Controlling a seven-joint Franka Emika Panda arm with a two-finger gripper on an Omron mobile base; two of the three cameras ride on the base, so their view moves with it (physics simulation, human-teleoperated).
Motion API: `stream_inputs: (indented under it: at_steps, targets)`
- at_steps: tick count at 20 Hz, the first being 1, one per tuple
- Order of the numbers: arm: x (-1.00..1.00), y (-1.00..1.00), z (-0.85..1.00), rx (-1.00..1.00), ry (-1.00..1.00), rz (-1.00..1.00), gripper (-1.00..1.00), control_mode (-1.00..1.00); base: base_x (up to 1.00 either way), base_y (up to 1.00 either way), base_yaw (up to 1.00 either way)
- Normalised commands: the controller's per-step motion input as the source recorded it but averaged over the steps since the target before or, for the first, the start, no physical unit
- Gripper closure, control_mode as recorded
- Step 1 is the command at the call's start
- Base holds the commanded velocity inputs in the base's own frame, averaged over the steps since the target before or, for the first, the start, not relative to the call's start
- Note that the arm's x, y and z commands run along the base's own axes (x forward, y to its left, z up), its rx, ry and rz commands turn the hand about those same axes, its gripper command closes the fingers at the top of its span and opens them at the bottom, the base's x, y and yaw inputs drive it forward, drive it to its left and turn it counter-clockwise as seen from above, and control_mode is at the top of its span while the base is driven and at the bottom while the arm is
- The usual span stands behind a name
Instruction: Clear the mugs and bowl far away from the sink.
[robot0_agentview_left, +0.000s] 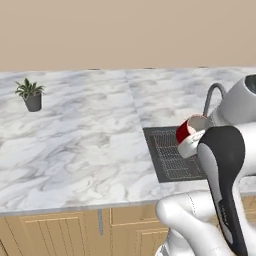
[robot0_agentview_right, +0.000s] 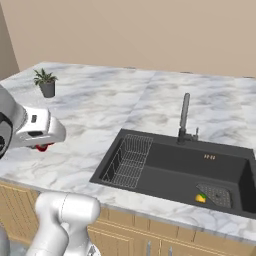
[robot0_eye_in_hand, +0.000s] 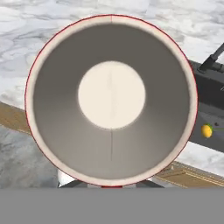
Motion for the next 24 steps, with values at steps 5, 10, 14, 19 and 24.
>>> stream_inputs:
  at_steps: [5,10,14,19,24]
  targets:
    - [0.00,0.00,0.00,0.00,0.00,0.00,1.00,1.00,-0.28,-0.26,-0.67]
    - [0.00,0.00,0.00,0.00,0.00,0.00,1.00,1.00,0.00,-0.02,-0.96]
    - [0.00,0.00,0.00,0.00,0.00,0.00,1.00,1.00,0.00,0.00,-1.00]
    - [0.00,0.00,0.00,0.00,0.00,0.00,1.00,1.00,0.00,0.00,-1.00]
    - [0.00,0.00,0.00,0.00,0.00,0.00,1.00,1.00,0.00,0.00,-1.00]
